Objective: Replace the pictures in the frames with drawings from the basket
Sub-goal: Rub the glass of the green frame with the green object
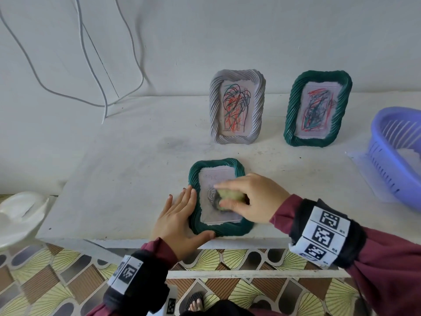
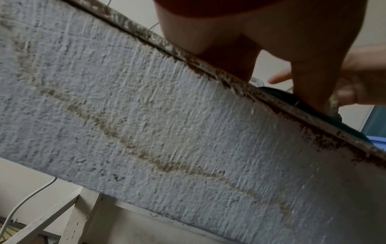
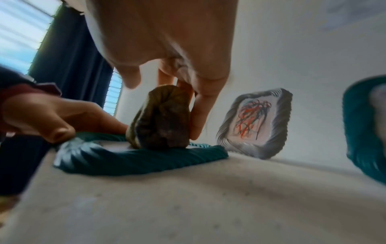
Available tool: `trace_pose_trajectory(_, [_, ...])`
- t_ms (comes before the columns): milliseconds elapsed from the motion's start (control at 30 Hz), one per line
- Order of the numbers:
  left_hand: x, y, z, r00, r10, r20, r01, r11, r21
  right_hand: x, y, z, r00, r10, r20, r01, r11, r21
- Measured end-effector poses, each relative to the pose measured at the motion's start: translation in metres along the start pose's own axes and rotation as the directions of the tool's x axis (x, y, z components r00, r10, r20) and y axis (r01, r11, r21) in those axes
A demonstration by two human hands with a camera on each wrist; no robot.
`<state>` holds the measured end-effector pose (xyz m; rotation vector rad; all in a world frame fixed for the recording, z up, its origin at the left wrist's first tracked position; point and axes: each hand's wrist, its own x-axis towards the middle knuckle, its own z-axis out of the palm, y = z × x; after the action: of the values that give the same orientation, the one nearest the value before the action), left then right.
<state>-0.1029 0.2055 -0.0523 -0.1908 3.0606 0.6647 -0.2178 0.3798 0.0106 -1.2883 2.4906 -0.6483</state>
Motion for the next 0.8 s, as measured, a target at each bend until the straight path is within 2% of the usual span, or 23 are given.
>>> trace_pose_trajectory(67, [0.000, -0.001, 0.001, 1.000, -0.001, -0.003, 0.001, 1.000, 0.000, -0.002, 0.002, 0.006, 0.992, 0.037, -0.121, -0.023, 0.993, 0.113])
trace_pose_trajectory(133, [0.000, -0.002, 0.001, 1.000, -0.001, 0.002, 0.001, 1.000, 0.016, -0.005, 0.003, 0.011, 0.974, 0.109, -0.200, -0.079, 0.985, 0.153])
trace_pose_trajectory(267, [0.001, -0.002, 0.001, 1.000, 0.000, -0.002, 0.000, 1.000, -0.021, -0.013, 0.002, 0.022, 0.959, 0.203, -0.197, -0.164, 0.966, 0.198])
trace_pose_trajectory(467, [0.002, -0.002, 0.004, 0.999, -0.003, -0.038, 0.001, 0.999, -0.041, -0.028, -0.013, 0.037, 0.949, 0.184, -0.257, -0.126, 0.966, 0.226])
trace_pose_trajectory(533, [0.000, 0.003, 0.006, 0.995, 0.013, -0.100, -0.024, 0.994, -0.103, -0.027, -0.018, 0.040, 0.920, 0.211, -0.331, -0.096, 0.939, 0.330])
trace_pose_trajectory(567, [-0.002, 0.007, 0.006, 0.986, 0.015, -0.167, -0.049, 0.978, -0.202, -0.026, -0.019, 0.041, 0.902, 0.246, -0.355, -0.087, 0.909, 0.407])
trace_pose_trajectory(667, [-0.008, 0.024, 0.001, 0.916, -0.098, -0.389, -0.141, 0.829, -0.540, -0.024, -0.023, 0.043, 0.847, 0.391, -0.360, -0.067, 0.751, 0.657])
trace_pose_trajectory(733, [-0.008, 0.036, -0.009, 0.915, -0.203, -0.349, -0.121, 0.687, -0.717, -0.022, -0.027, 0.045, 0.829, 0.460, -0.317, -0.031, 0.605, 0.796])
trace_pose_trajectory(800, [-0.006, 0.045, -0.019, 0.945, -0.246, -0.214, -0.066, 0.499, -0.864, -0.020, -0.031, 0.046, 0.835, 0.485, -0.260, -0.006, 0.481, 0.877])
